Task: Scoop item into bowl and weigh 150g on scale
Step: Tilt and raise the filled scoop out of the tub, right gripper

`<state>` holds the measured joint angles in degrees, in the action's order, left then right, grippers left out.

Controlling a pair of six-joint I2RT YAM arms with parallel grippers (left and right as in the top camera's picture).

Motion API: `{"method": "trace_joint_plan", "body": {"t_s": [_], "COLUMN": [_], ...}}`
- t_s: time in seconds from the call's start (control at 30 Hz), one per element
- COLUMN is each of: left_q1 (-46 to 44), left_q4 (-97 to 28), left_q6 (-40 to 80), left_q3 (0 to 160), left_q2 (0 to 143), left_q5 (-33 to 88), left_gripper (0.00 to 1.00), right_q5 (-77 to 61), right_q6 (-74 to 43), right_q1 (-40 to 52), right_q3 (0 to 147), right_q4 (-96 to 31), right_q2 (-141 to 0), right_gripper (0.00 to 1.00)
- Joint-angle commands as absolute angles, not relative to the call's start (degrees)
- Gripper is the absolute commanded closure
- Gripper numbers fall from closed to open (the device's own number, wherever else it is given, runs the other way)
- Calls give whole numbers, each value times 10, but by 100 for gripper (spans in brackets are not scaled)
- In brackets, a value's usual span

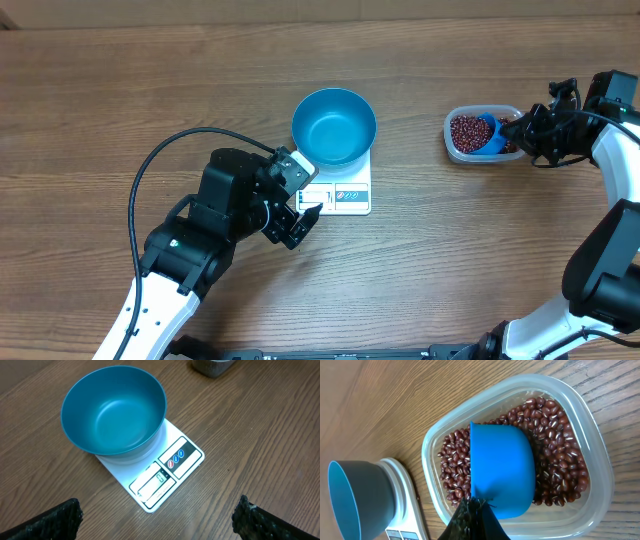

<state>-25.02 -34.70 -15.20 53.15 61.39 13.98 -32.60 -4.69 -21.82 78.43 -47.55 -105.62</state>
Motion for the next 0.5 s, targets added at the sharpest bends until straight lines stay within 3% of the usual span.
{"method": "trace_joint_plan", "body": {"t_s": [0.0, 0.47], "left_q1": [-248, -248], "left_q4": [-347, -347], "left_q6": [-157, -157], "left_q3": [526, 526], "left_q2": [606, 606], "left_q5": [149, 149], "left_gripper": [0, 0], "right_q5": [-301, -301], "right_q6": [-44, -45], "right_q1": [-220, -241], "right_q3": [773, 773], "right_q4": [-478, -477], "right_q2": [-1075, -1075], "right_gripper": [96, 96]}}
